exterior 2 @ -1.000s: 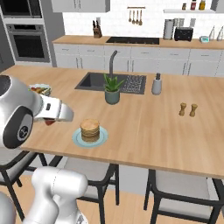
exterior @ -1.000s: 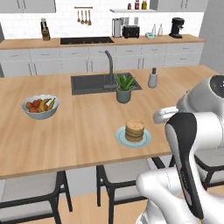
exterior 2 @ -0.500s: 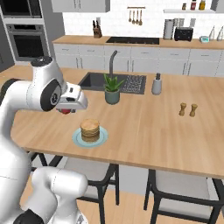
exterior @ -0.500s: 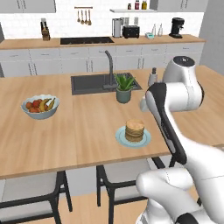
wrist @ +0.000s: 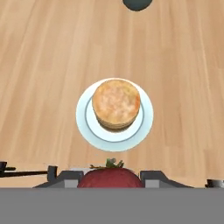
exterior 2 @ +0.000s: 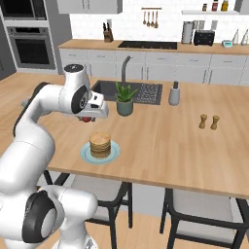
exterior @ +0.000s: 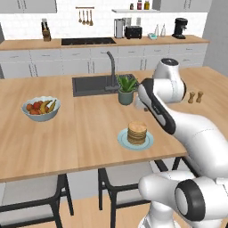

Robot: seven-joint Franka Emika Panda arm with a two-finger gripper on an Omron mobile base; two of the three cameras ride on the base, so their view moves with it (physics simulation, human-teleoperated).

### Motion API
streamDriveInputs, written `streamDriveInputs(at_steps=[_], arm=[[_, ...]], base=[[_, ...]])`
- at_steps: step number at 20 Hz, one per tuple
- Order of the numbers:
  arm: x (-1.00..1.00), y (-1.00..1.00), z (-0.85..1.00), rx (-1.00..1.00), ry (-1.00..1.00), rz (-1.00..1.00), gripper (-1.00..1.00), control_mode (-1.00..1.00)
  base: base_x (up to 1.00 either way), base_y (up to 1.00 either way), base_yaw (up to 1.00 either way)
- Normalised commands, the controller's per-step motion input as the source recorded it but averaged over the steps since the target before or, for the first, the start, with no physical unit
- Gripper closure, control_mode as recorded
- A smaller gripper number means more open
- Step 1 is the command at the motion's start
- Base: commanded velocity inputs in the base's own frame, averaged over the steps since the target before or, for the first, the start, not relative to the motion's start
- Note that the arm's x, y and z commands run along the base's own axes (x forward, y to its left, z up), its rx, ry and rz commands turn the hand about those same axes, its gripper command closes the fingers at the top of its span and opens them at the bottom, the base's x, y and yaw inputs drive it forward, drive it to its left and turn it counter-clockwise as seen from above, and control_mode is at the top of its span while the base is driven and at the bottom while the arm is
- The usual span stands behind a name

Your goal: Take the strawberry from the fridge and place it on top of the pancake, located on the dining counter.

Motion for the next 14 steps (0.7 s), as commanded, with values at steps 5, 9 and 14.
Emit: streamDriveInputs(at_steps=[5, 9, 14], arm=[[0.77, 0.00, -0.39, 0.00, -0.10, 0.00, 1.00, -1.00], [0.42, 0.00, -0.50, -0.03, -0.02, 0.00, 1.00, -1.00], [0.09, 0.00, -0.36, -0.02, 0.03, 0.00, 1.00, -1.00]], base=[[0.00, 0.00, 0.00], [0.00, 0.00, 0.00], [0.00, 0.00, 0.00]])
